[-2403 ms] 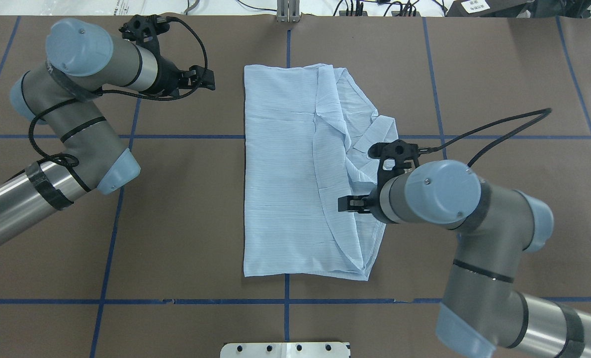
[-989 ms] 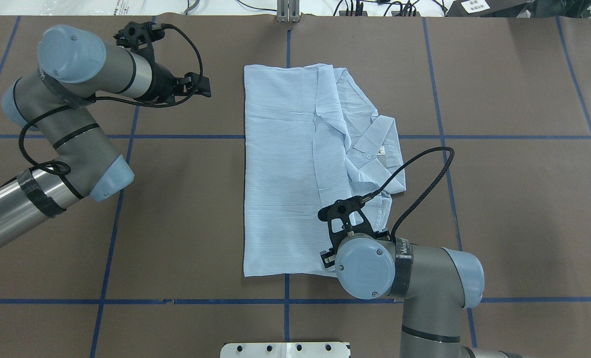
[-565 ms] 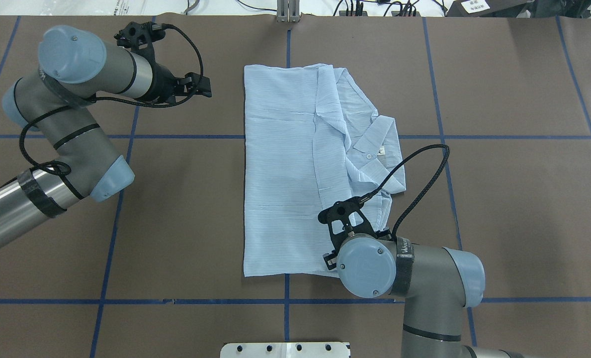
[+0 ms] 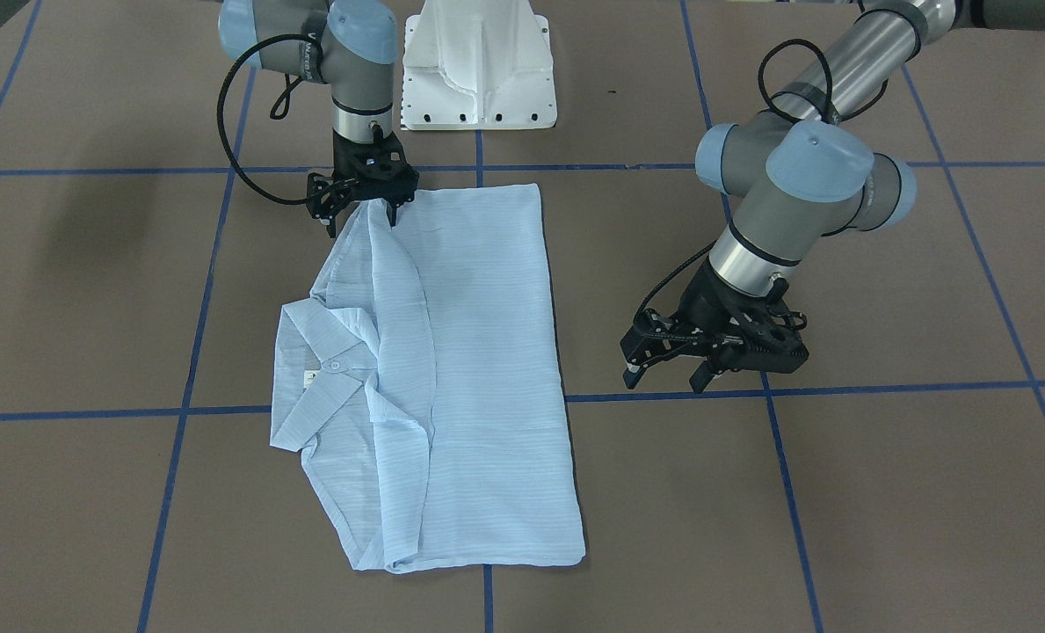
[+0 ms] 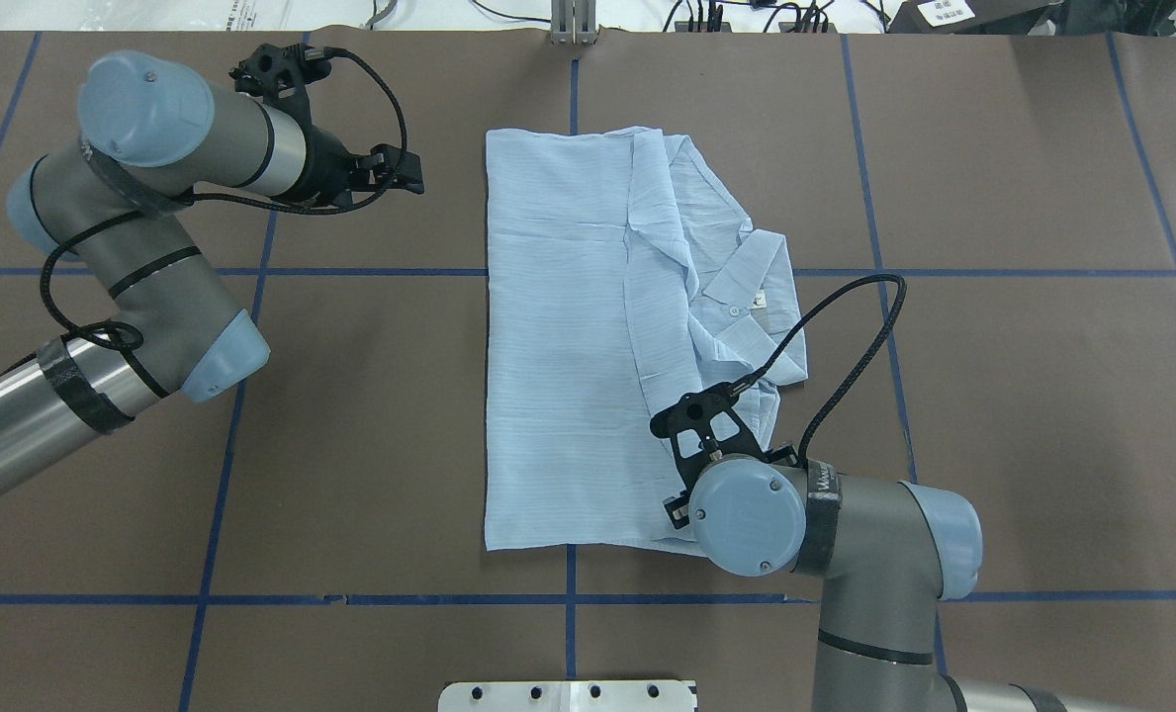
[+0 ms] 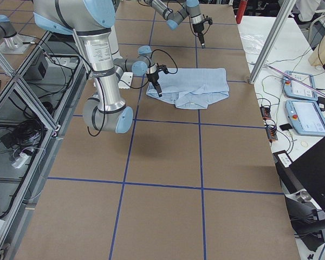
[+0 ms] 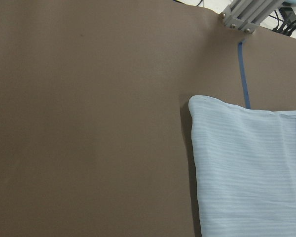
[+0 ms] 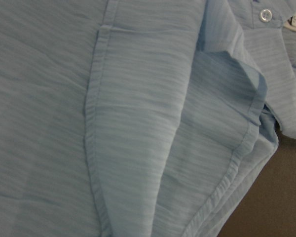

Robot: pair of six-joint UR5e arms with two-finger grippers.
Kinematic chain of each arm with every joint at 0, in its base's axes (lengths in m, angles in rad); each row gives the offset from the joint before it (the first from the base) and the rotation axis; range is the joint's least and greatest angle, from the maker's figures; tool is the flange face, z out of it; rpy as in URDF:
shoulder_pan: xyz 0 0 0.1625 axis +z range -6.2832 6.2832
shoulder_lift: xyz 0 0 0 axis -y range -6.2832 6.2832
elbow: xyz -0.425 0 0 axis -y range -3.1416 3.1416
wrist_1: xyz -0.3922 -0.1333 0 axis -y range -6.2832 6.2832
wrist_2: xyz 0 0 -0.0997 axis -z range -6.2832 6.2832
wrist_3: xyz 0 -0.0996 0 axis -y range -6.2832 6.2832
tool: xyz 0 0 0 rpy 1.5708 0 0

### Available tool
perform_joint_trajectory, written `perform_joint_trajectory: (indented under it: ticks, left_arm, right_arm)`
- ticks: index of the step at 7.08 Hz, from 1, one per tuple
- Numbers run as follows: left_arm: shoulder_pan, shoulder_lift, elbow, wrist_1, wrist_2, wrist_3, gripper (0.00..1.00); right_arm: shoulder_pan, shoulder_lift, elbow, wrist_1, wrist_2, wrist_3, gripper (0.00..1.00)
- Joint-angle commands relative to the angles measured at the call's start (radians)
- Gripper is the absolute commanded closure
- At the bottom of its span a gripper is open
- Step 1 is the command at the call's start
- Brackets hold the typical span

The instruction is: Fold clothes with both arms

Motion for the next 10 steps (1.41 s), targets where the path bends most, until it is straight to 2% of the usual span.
perform_joint_trajectory:
  ticks: [1,3,4,5,6,8,10]
  left_arm:
    - [0.005,-0.005,0.001,-0.001,0.001,-0.003,0.00]
    - [0.029,-0.010,0.001,-0.003,0.003,-0.006,0.00]
    - [0.029,-0.010,0.001,-0.003,0.003,-0.014,0.00]
    - [0.029,-0.010,0.001,-0.003,0.003,-0.014,0.00]
    - [0.029,-0.010,0.001,-0.001,0.003,-0.012,0.00]
    - [0.029,-0.008,0.002,-0.004,0.003,-0.008,0.00]
    - [0.029,-0.002,0.007,-0.007,0.004,-0.003,0.00]
  right_arm:
    - [0.042,-0.037,0.012,0.004,0.028,-0.046,0.00]
    - [0.095,-0.141,0.088,0.005,0.079,-0.086,0.00]
    - [0.099,-0.242,0.149,0.015,0.078,-0.092,0.00]
    - [0.128,-0.243,0.186,0.013,0.093,-0.112,0.00]
    - [0.141,-0.202,0.182,0.015,0.118,-0.112,0.00]
    - [0.168,-0.004,0.069,0.015,0.115,-0.112,0.00]
    - [0.170,0.095,-0.037,0.016,0.106,-0.109,0.00]
